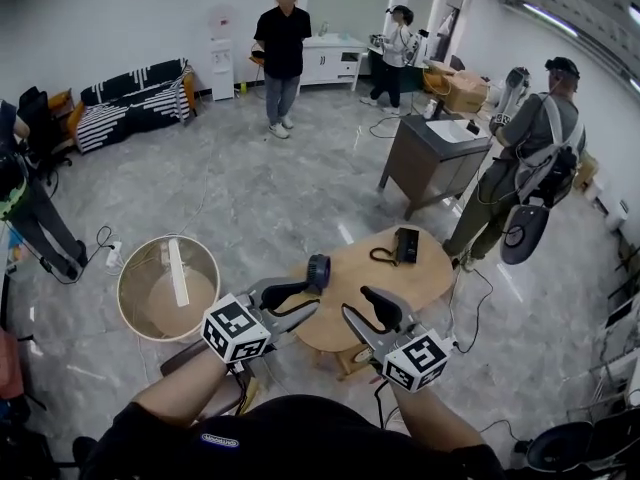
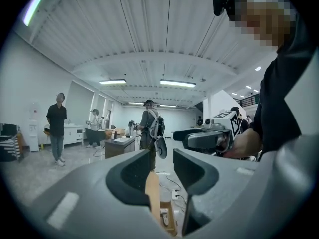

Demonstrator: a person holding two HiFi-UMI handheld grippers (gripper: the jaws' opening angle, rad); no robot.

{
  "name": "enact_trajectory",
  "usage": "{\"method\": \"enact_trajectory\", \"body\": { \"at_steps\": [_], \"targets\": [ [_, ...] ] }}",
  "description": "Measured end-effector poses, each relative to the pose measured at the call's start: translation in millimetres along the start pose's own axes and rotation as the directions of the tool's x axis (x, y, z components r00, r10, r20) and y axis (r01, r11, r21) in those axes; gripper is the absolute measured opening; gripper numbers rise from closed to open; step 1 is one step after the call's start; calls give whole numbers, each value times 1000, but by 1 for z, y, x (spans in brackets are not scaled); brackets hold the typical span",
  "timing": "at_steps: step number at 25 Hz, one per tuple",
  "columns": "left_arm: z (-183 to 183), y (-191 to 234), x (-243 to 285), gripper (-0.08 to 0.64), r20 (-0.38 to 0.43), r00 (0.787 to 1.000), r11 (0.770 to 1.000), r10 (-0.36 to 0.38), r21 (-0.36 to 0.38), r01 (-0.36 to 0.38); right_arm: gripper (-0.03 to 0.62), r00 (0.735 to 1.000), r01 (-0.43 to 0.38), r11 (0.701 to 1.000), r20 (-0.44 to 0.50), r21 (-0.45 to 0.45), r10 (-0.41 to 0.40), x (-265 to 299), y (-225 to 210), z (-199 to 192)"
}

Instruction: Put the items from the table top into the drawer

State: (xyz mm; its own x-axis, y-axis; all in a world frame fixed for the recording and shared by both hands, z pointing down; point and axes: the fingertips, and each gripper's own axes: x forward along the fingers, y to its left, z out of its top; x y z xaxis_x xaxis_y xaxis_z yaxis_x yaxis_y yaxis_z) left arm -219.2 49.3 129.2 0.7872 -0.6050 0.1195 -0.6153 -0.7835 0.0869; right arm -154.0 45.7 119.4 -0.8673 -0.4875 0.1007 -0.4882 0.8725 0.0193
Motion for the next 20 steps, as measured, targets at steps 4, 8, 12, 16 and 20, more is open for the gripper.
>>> {"method": "enact_trajectory", "body": {
  "at_steps": [4,8,12,16,20],
  "targets": [
    [14,-12,-5,154,1,1000,1000,18,-22,-18,216,1000,-30,999,8,18,30,-9,1,14],
    [27,-27,-14,154,24,999,999,41,-32,-40,222,997,-80,996,16,36,79,-19,9,20],
    [36,-37,-32,0,21,993,993,118,-6,-118,29,988,-127,991,93,28,124,-35,23,38],
    [45,-39,-42,2,41,989,990,142,-11,-142,29,976,-173,985,138,10,170,-34,34,58],
    [51,-45,-41,2,70,990,992,125,-35,-123,29,965,-227,970,151,84,212,-28,38,62]
  ]
}}
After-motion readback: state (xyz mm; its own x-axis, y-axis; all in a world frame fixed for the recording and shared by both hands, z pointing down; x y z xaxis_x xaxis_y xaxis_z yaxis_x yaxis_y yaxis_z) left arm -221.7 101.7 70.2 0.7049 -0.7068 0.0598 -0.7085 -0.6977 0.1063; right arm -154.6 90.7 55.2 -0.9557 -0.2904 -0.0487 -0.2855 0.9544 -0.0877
